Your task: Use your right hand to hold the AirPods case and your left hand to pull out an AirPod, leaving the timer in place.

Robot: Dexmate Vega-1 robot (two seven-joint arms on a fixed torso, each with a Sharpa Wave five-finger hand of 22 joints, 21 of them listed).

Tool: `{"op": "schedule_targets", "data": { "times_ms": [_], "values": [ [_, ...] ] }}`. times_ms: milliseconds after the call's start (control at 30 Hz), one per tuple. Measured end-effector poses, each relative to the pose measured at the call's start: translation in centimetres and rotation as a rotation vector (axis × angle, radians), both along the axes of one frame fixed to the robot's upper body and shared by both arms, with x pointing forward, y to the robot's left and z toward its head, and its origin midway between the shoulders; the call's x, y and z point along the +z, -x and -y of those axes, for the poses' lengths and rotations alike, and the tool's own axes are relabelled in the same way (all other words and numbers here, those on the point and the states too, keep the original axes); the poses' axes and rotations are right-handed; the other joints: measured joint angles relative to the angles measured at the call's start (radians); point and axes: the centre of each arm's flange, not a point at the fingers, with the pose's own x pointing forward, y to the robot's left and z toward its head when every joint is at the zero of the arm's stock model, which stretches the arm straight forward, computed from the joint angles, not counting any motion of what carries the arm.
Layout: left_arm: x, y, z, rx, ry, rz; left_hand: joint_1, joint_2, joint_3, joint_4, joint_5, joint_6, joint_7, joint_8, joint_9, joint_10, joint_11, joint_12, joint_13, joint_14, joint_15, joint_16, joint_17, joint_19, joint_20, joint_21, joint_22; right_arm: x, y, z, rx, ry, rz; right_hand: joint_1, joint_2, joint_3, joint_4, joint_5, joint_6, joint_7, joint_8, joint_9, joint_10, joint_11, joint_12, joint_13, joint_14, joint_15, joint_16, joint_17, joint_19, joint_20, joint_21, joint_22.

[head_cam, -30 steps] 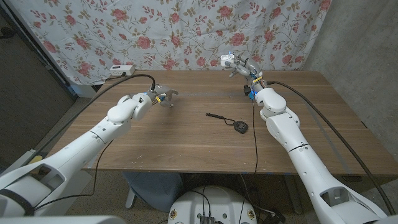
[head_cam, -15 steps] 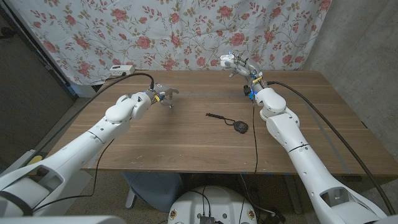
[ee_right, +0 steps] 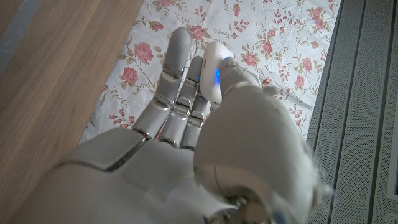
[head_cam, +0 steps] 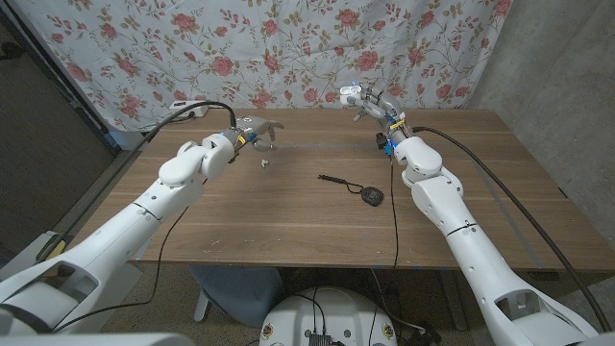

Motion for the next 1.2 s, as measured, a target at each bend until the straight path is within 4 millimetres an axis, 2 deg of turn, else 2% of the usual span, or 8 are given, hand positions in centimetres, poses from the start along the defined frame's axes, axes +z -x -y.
{"op": "schedule_targets", "data": {
  "times_ms": [467, 700, 1200],
  "values": [
    [2.8, 3.1, 1.9, -0.149, 0.095, 0.068, 0.000, 0.000, 0.000, 0.000, 0.000, -0.015, 0.000, 0.000, 0.000, 0.000, 0.000, -0.014, -0.010, 0.000, 0.000, 0.010, -0.004, 0.000, 0.000, 0.000, 0.000, -0.5, -0.2, 0.1, 0.013, -0.015, -0.016, 0.000, 0.000, 0.000, 0.000, 0.006, 0.009, 0.002, 0.000, 0.000, 0.000, 0.000, -0.002, 0.000, 0.000, 0.000, 0.000, 0.005, 0.000, 0.000, 0.008, -0.005],
    [4.3, 4.7, 2.2, -0.202, 0.121, 0.124, 0.000, 0.000, -0.002, -0.012, 0.000, -0.015, 0.000, 0.000, 0.000, 0.000, 0.000, -0.023, -0.019, 0.000, 0.000, 0.010, -0.014, 0.000, 0.000, 0.000, 0.000, -0.8, -0.4, 0.0, 0.020, -0.019, -0.028, 0.000, 0.000, 0.003, -0.003, 0.006, 0.009, 0.002, 0.000, 0.000, 0.000, 0.000, -0.002, 0.000, 0.000, 0.000, -0.001, 0.005, 0.000, 0.000, 0.008, -0.003],
    [6.0, 6.4, 2.6, -0.244, 0.104, 0.186, 0.000, 0.000, -0.005, -0.014, 0.000, -0.014, 0.000, 0.000, 0.000, 0.008, 0.000, -0.035, -0.029, 0.000, 0.000, 0.013, -0.018, 0.000, 0.000, 0.000, 0.000, -1.1, -0.5, -0.1, 0.025, -0.018, -0.042, -0.004, -0.004, 0.005, -0.005, 0.006, 0.009, 0.002, 0.000, 0.000, 0.000, 0.000, -0.008, 0.000, 0.000, 0.000, -0.001, 0.005, 0.000, 0.000, 0.016, -0.002]
  ]
}}
